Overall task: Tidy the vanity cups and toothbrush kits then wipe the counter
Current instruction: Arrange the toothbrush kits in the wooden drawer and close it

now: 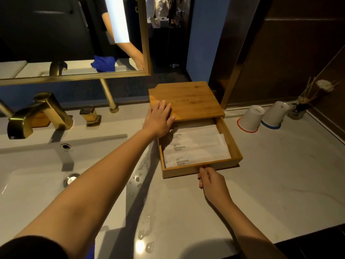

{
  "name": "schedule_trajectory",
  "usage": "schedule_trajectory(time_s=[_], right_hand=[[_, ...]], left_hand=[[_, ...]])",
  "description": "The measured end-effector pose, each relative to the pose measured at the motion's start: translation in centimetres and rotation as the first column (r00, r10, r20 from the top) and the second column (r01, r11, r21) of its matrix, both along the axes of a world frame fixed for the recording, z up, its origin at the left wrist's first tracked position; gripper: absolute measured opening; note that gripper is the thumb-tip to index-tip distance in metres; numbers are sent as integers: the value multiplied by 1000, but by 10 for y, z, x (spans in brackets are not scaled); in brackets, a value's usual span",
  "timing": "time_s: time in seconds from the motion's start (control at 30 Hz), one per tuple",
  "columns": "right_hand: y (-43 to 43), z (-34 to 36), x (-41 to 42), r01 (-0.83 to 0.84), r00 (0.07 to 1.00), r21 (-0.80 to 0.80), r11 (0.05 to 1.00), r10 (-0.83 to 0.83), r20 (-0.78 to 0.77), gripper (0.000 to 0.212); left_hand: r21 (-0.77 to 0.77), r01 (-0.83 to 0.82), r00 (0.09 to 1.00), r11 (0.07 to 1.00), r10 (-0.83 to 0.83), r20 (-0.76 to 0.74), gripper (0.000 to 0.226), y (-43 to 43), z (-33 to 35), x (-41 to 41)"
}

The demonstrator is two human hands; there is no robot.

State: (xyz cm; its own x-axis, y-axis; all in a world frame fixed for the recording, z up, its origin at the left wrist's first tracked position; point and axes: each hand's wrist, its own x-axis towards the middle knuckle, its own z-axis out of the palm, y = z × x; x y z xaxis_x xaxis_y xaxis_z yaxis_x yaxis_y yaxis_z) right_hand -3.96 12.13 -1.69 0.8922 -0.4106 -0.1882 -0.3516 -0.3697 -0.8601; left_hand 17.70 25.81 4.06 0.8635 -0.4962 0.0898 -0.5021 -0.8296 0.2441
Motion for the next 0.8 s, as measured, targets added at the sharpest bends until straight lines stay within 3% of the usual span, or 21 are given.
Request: schedule_trajectory(time_s=[0.13, 0.8], right_hand=[[-1, 1, 0, -3, 1000, -14, 1000, 3, -6, 35], [-3, 16, 93, 64, 997, -42, 997, -66, -36, 32]], left_hand=[[147, 42, 997, 988, -51, 58, 59, -6, -6, 13], [146, 63, 998, 987, -63, -6, 60, -5, -10, 21]])
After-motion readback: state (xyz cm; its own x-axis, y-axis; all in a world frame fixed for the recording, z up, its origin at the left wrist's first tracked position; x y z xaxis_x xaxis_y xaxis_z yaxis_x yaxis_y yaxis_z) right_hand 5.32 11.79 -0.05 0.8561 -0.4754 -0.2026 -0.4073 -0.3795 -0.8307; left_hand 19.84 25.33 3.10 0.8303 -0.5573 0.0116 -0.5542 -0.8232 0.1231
